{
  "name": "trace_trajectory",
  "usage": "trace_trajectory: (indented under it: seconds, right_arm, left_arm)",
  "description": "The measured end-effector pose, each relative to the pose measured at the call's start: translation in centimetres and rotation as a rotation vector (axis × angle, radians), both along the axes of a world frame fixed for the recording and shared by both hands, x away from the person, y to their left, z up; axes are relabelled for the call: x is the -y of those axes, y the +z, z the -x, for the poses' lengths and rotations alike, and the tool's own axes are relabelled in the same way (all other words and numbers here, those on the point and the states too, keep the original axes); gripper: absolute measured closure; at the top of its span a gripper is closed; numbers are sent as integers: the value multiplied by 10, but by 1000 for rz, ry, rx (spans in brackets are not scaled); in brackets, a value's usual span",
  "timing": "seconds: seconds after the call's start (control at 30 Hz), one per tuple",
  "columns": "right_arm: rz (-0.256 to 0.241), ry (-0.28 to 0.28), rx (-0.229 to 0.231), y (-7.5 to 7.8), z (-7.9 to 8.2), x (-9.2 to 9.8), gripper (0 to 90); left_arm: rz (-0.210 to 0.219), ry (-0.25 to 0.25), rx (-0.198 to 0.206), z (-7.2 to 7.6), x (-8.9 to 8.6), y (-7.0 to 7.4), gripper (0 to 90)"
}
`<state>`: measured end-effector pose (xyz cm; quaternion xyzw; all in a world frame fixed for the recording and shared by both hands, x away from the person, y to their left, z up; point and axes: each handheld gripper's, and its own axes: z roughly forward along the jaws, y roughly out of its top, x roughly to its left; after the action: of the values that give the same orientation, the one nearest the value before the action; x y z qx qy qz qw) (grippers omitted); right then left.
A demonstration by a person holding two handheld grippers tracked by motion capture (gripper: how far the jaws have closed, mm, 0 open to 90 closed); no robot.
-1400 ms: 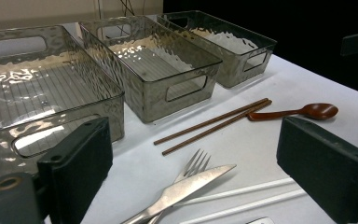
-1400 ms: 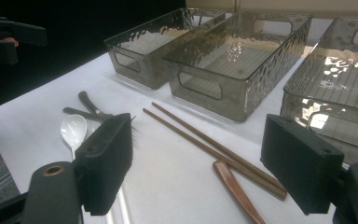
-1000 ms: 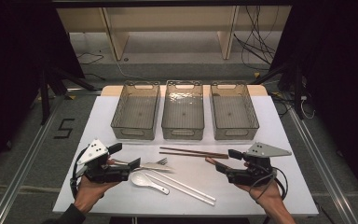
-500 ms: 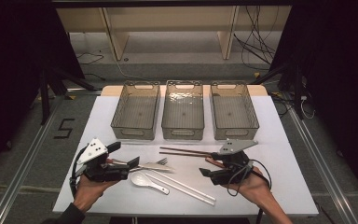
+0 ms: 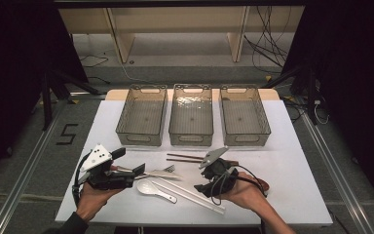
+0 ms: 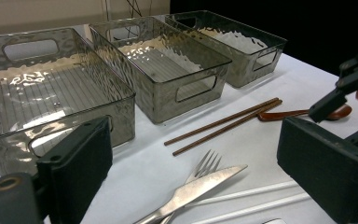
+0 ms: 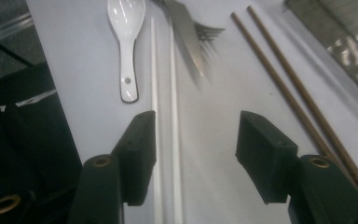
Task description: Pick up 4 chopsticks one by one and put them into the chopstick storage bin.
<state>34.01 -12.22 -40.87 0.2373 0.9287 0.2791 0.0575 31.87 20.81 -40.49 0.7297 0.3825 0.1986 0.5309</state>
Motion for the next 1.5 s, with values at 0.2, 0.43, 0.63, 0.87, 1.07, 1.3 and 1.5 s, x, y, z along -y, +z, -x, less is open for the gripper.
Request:
trace_trajectory:
  seconds: [0.2, 0.43, 0.63, 0.87, 1.07, 1.3, 1.5]
  right_arm:
    - [113, 39, -43, -17, -1, -15, 587]
    - [179, 49, -85, -28, -3, -17, 650]
    - [226, 65, -117, -37, -3, -18, 686]
    - [273, 87, -128, -45, -4, -18, 732]
    - [296, 101, -138, -47, -4, -20, 755]
    - [329, 107, -134, -50, -3, -22, 794]
    - [338, 115, -130, -50, -2, -23, 832]
  left_arm:
    - [9, 4, 2, 0, 0, 0, 97]
    - [12, 2, 2, 0, -1, 1, 97]
    - [10, 1, 2, 0, 0, 1, 97]
    - [10, -1, 2, 0, 0, 1, 97]
    - [11, -1, 3, 0, 0, 1, 97]
    - [13, -4, 5, 0, -1, 1, 97]
    - [5, -6, 4, 1, 0, 1, 97]
